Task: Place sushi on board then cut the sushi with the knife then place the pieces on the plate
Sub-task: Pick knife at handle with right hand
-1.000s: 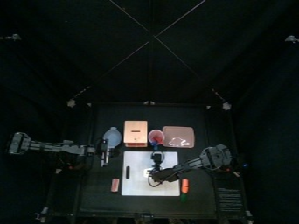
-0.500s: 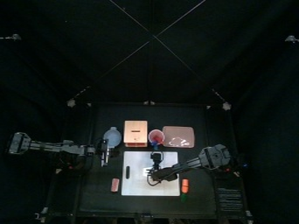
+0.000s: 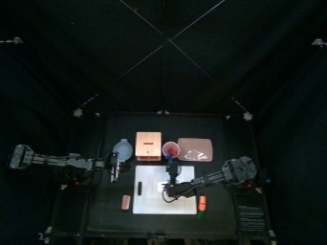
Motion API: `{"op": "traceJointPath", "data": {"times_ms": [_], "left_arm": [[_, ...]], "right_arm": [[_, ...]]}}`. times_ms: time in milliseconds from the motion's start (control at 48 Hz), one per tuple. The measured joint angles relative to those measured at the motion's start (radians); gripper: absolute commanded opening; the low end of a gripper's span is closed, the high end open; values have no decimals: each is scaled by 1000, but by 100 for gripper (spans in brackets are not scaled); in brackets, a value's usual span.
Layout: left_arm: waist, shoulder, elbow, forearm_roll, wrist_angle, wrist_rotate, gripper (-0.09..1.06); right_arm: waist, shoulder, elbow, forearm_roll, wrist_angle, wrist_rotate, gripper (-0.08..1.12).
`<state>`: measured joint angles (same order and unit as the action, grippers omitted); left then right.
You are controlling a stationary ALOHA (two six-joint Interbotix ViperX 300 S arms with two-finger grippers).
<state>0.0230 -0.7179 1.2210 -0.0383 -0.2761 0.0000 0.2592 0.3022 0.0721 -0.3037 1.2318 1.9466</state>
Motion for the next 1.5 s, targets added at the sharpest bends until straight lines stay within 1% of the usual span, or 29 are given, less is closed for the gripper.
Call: {"op": "traceJointPath", "data": {"times_ms": [188,271,438,688,854,938,1062,1146,1250,1375,1500], "left_arm": [[-2,0,-2,0,0,0,-2],[0,0,0,0,0,0,-2],[2,0,-2,0,0,0,-2],[15,0,-2,0,0,0,-2],[29,0,0,0,0,0,-2],[35,0,0,-3,0,0,-2],[51,0,0,-8,0,0,-2],[61,0,0,-14,-2,0,-2],[72,0,0,-31,0,0,-2],[83,0,-2,-52,0,0,-2],[92,0,0,-57,0,0,-2]], "right_arm": [[40,-94,0,-46,35,-44,85],[52,-133,0,-57,37,-132,85],[44,-219,0,-61,48,-403,85],[-89,-319,-3,-63,84,-808,84],[-192,-365,-25,-58,109,-1086,80],[-238,-371,-48,-44,114,-1186,78],[-313,-365,-97,18,118,-1371,78],[-342,-339,-129,54,124,-1470,78],[-360,-290,-169,92,152,-1583,78],[-365,-229,-218,97,232,-1692,78],[-367,-167,-261,83,318,-1804,78]]}}
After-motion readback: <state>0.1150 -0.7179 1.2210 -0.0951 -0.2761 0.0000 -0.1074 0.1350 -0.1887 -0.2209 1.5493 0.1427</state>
